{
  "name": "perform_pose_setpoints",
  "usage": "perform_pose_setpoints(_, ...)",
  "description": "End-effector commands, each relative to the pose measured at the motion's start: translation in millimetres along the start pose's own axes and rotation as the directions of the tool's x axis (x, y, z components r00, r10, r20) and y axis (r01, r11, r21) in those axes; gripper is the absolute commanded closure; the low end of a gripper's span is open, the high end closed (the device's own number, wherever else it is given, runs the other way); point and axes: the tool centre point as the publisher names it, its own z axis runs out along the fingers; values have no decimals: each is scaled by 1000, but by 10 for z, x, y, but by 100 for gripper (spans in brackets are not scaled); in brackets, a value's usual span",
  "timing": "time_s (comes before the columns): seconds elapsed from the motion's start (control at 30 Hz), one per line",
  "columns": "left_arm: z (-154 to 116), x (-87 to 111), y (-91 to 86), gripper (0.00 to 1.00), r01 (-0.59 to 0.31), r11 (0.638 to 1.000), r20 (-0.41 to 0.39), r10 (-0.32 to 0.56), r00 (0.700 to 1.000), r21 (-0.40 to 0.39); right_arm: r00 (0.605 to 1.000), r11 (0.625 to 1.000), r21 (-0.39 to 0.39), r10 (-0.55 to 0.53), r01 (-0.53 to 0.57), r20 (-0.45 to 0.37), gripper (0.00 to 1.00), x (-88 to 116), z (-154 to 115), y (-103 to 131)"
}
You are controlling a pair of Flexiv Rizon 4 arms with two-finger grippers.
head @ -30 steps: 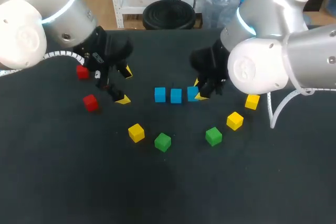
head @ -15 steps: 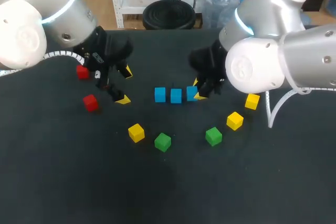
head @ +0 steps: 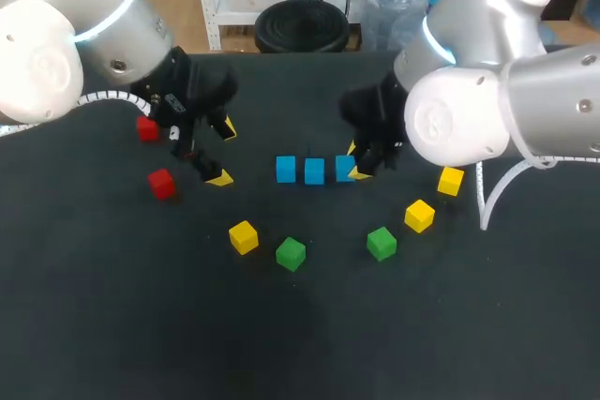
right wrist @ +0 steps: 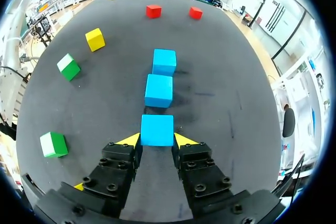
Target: Place the blue cubes, place green cubes on the blue cubes, place the yellow cubes on the green cubes, then place the red cubes on the yellow cubes, and place purple cube on the red cubes.
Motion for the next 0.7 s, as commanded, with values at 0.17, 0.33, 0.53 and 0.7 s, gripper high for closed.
perform_pose_setpoints(0.17, -1, 9, 3, 0, -2, 1000, 2, 2, 1000, 1, 1000, 1000, -4, 0, 0, 8, 100, 5, 9, -13)
perform_pose_setpoints(0.33, -1, 9, 3, 0, -2, 1000, 2, 2, 1000, 1, 1000, 1000, -9, 6, -5, 11, 100, 8, 18, -5)
perform_pose_setpoints(0.53, -1, 9, 3, 0, -2, 1000, 2, 2, 1000, 1, 1000, 1000, -10, 8, -8, 11, 100, 12, 18, -7)
perform_pose_setpoints(0.7, -1, 9, 3, 0, -2, 1000, 2, 2, 1000, 1, 1000, 1000, -12, 11, -11, 8, 77, 12, 18, -12)
